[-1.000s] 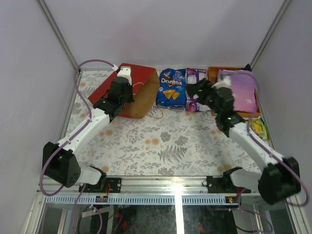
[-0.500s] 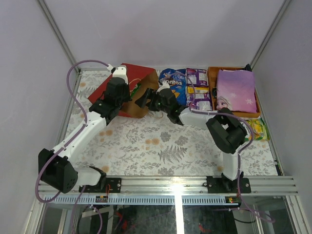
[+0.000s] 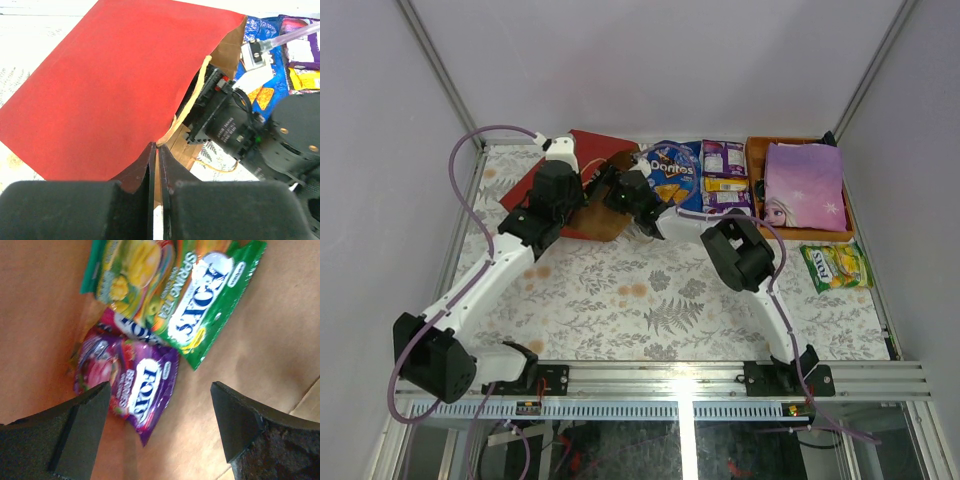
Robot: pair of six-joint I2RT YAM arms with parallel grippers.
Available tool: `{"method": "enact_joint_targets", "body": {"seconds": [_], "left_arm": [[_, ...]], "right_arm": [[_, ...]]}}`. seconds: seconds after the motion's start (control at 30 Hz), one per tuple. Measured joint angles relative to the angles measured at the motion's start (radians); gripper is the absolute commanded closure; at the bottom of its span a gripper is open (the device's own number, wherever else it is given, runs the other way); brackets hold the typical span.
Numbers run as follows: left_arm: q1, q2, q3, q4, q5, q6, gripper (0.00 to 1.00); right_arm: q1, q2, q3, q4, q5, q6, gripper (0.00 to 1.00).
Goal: Take the snacks out of the paper bag
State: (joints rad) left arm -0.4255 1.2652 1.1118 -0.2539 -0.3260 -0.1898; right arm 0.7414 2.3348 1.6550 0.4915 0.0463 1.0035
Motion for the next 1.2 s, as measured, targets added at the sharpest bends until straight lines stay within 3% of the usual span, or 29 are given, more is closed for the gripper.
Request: {"method": "enact_joint_targets", "body": {"seconds": [0.6, 0.77, 0.93, 1.07, 1.2], "left_arm": [[0.000, 0.061, 0.000, -0.002, 0.014, 0.014, 0.95], [0.000, 0.071, 0.000, -0.001, 0.032, 0.016, 0.95], [0.002, 0.089, 0.000, -0.002, 0.051, 0.016, 0.95], [0.002, 0.090, 0.000, -0.002, 0.054, 0.016, 0.95], [0.007, 0.091, 0.000, -0.002, 0.055, 0.016, 0.95]], "right_arm": [[-0.002, 0.322, 0.510, -0.348, 0.187, 0.103, 0.17], [-0.002, 0.371, 0.610, -0.416, 0.206, 0.161, 0.23], [-0.003, 0.447, 0.718, -0.428, 0.197, 0.206, 0.45], [-0.003, 0.483, 0.743, -0.411, 0.179, 0.236, 0.95], [-0.003, 0.482, 0.701, -0.371, 0.151, 0.232, 1.00]]}}
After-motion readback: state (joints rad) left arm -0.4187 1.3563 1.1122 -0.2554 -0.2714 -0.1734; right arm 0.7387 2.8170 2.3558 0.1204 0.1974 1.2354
